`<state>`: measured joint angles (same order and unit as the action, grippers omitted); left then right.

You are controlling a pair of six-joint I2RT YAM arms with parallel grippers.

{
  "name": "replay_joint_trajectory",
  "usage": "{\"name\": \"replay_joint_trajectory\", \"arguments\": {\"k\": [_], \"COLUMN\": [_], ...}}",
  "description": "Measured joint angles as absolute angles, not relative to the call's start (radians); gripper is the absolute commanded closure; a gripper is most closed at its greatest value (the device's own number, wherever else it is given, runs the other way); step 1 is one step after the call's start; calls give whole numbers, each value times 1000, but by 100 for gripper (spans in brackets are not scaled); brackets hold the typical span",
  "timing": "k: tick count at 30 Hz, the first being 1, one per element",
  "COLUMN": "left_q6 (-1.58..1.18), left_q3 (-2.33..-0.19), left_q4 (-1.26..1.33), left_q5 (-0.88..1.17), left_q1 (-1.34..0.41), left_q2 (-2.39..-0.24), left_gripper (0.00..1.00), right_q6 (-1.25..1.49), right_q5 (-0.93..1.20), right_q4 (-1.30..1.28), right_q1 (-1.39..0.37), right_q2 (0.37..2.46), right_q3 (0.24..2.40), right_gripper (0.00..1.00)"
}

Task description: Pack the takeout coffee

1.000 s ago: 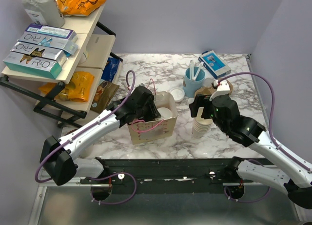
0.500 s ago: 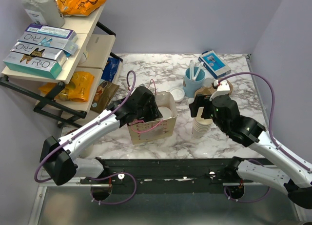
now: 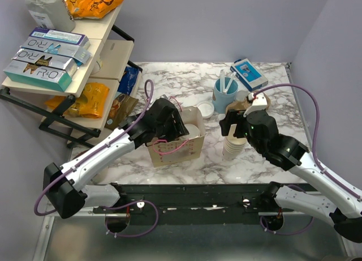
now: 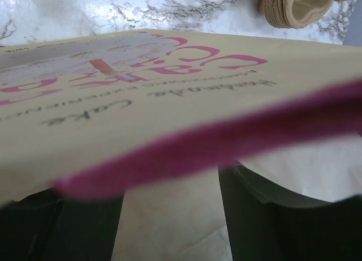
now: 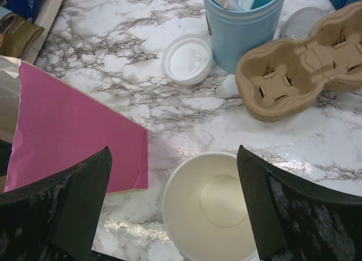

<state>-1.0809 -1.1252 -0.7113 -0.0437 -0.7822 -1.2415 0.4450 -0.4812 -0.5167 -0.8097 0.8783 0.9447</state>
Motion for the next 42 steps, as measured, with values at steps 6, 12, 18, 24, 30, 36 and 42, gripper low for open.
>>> {"name": "replay_joint_trajectory", "arguments": {"k": [6,12,18,24,30,36,42], "left_q6": [-1077,-1071,-1066,-1063,-1060,-1053,-1036], "left_q3": [-1137,-1145,-1159,-1178,-1205,-1245,-1287], "left_q4": [-727,-751,-759,-781,-811,-831,-863], "left_q5": [-44,-44,-44,-44,-44,-52,-57], "left_q1": [-788,-788,-790,-793,-794,-794,-794], "left_q2": [-1216,-1195,-1195,-1181,-1151,-1127,-1113], "left_gripper": [26,26,26,26,25,21,14], "right_q6": [445,445,445,444,443,431,406], "right_q5": [-481,-481,-481,-481,-481,-481,-482], "right_q4": [-517,-517,-516,-515,-506,-498,-488], "right_q1": [-809,-809,-809,-809,-809,-810,-809], "right_q2": [875,874,872,872,872,873,883], "right_q3": [945,945,945,945,945,952,989], "right_gripper": [0,0,0,0,0,0,0]}}
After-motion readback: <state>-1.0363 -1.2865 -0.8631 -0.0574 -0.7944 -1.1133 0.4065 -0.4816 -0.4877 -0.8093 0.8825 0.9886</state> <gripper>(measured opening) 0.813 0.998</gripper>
